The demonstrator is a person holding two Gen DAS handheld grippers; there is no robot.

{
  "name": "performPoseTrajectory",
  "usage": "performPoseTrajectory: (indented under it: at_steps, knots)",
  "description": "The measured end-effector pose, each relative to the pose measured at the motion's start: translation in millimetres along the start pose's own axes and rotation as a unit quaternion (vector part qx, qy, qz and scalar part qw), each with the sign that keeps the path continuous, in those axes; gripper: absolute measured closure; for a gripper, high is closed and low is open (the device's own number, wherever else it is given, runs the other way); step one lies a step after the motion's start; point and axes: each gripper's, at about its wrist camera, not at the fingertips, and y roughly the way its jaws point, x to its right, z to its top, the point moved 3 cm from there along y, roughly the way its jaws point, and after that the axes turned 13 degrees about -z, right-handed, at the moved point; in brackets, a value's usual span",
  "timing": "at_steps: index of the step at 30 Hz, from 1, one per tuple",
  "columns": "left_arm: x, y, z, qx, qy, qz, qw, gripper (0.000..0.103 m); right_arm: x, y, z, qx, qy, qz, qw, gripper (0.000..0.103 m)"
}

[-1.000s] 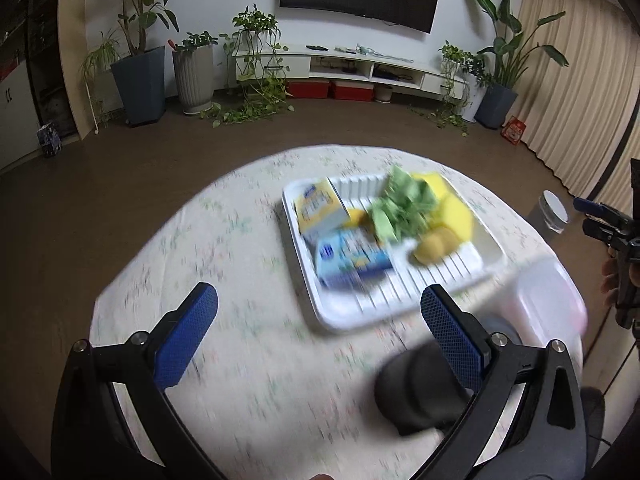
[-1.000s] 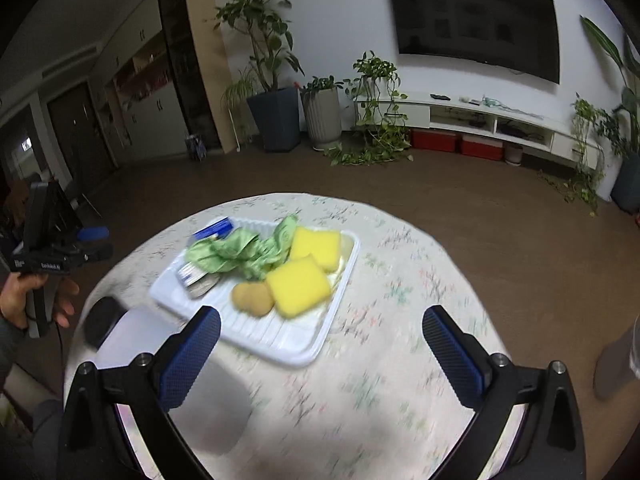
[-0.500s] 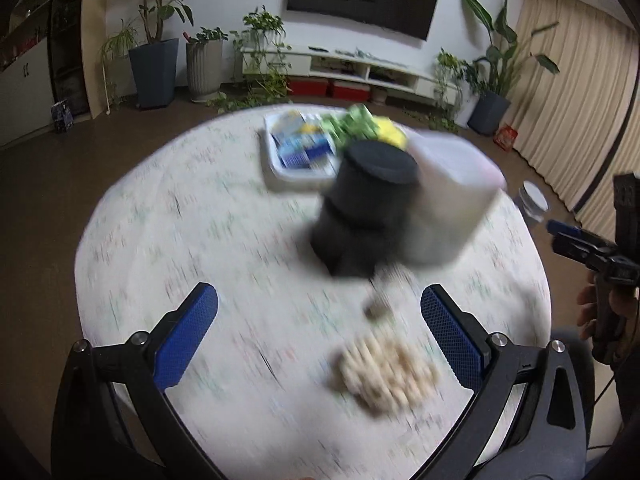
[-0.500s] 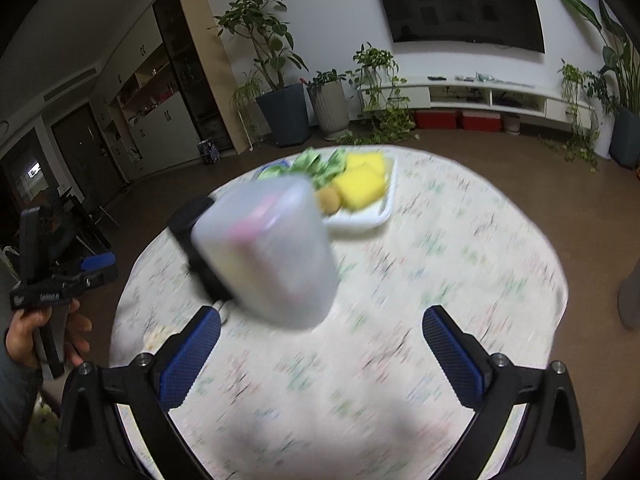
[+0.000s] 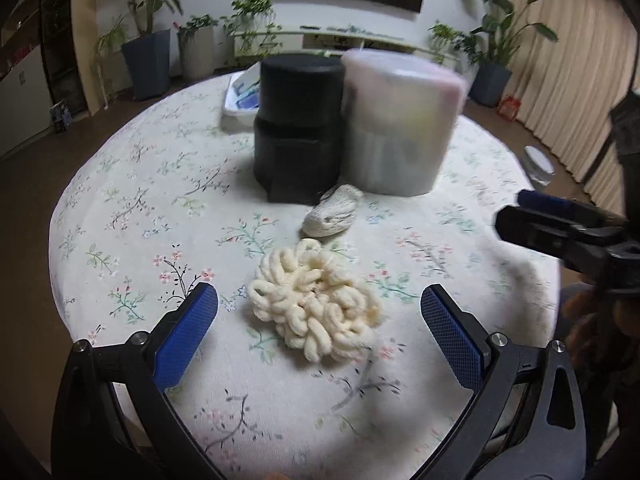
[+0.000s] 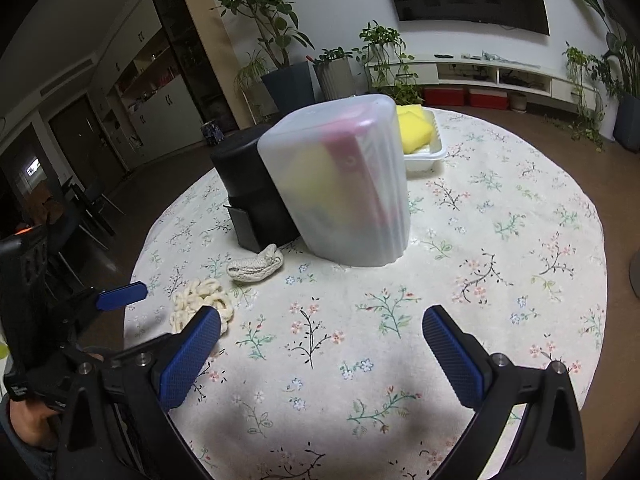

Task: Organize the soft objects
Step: 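Move both tools back toward the cream loofah and knitted scrubber, then grasp the cream loofah with the left tool while the right grasps the knitted scrubber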

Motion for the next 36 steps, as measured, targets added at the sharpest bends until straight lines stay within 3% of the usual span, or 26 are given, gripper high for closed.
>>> performPoseTrajectory:
  at_steps: [14,16,20,23,29,36]
  knots:
    - [-41.6,13.8,-12.4,-0.024,-0.079,0.022,0.9964,0.002,-49.7,38.2,13.4,-0.012,-0.047,-0.002,0.999,0.0]
    - [-44.6,11.1,-14.2,-0.021,-0.078,0.024,0.9964,0.01,-57.1,44.6,15.3,-0.014,-0.052,-0.007,0.999,0.0]
    - [-51.2,6.9,-15.9,-0.021,-0.079,0.027,0.9963,0.042,-62.0,58.2,17.4,-0.024,-0.045,-0.013,0.999,0.0]
    - [-56.2,2.4,-17.9,-0.02,-0.079,0.029,0.9962,0.059,-64.8,69.8,16.2,-0.04,-0.036,-0.013,0.998,0.0]
    - [-63.2,-0.6,-18.4,-0.016,-0.079,0.018,0.9966,0.07,-73.7,84.0,13.9,-0.052,-0.038,-0.022,0.998,0.0]
    - [-64.7,-0.3,-16.6,-0.012,-0.077,0.004,0.997,0.072,-85.6,97.9,20.1,-0.061,-0.042,-0.043,0.996,0.006]
